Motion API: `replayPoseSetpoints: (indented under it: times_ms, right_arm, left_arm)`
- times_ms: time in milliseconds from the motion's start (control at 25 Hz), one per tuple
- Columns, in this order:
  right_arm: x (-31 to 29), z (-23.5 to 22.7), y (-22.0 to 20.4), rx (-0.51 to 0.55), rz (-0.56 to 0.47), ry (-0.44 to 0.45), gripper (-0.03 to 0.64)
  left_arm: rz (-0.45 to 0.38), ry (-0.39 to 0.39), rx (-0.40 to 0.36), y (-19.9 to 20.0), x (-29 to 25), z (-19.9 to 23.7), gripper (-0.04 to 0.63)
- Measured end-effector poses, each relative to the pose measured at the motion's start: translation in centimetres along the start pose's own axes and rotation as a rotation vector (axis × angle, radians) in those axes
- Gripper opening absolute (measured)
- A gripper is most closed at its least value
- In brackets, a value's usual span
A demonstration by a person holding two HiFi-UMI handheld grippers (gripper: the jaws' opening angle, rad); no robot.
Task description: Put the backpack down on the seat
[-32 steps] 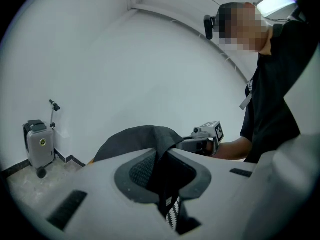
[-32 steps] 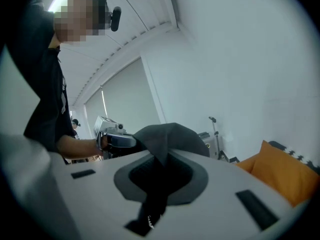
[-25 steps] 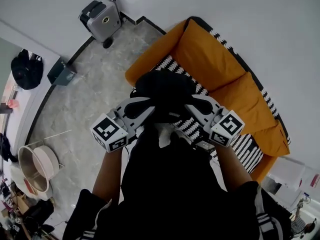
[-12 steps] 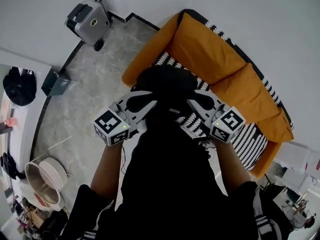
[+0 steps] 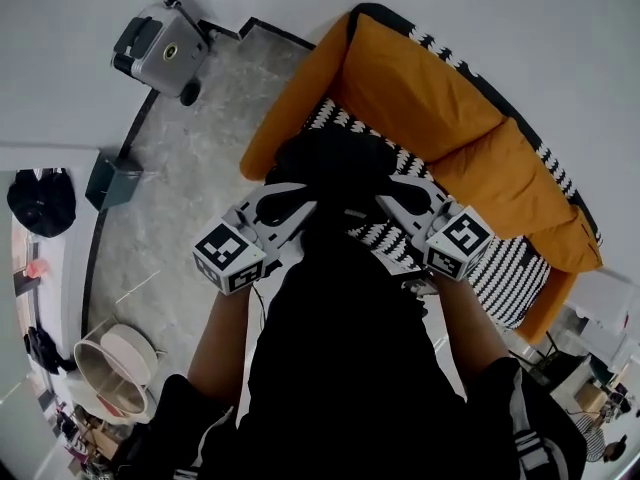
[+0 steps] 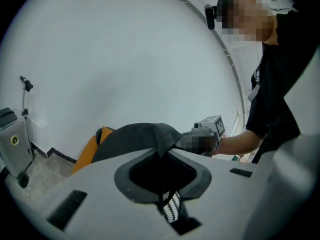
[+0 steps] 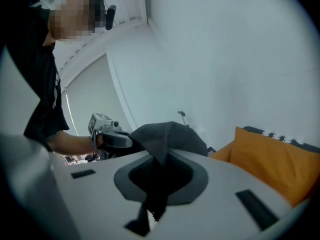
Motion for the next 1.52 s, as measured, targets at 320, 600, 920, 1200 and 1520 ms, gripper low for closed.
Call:
replayPoseSetpoints:
  times_ms: [320,600,920,1200,1520]
  right_arm:
    - [-2.2,-5.9,-0.5,-0.066,0.05,-0.001,0.035]
    - [-4.4,-10.3,-1.0,-0.095,0.105,-0.002,0.035]
    - [-6.7,-14.8,-1.2,-0.089,0.155,-0.001,0.035]
    - [-7.9,-17.7,-1.9,-0.128,0.164,-0.002,0.035]
    - [-9.6,-21.2,-0.5,-0.079,0.162,-0.015,0.035]
  left_arm:
    - [0.028,-0.018,0.088,-0.2,-4.6,4.5,0.044]
    - [0.063,-0.015,0.152,-0.8,-7.8,8.1,0.044]
    - [0.105,-0.011,0.183,-1.0,-10.6,11.4,0.044]
    - [0.156,0.004,0.184,-1.2,-12.8,13.3,0.044]
    - [0.151,0.042,0.17,0.6,-14.7,16.3,0.044]
Point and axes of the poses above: the fingertips, and each gripper's own axes: x backward along the fingers, z to its left, y out of its top, the point moved 4 cm from there along x, backward along the fingers, and after that the axes turned 9 degrees about z, right-handed, at the moved point
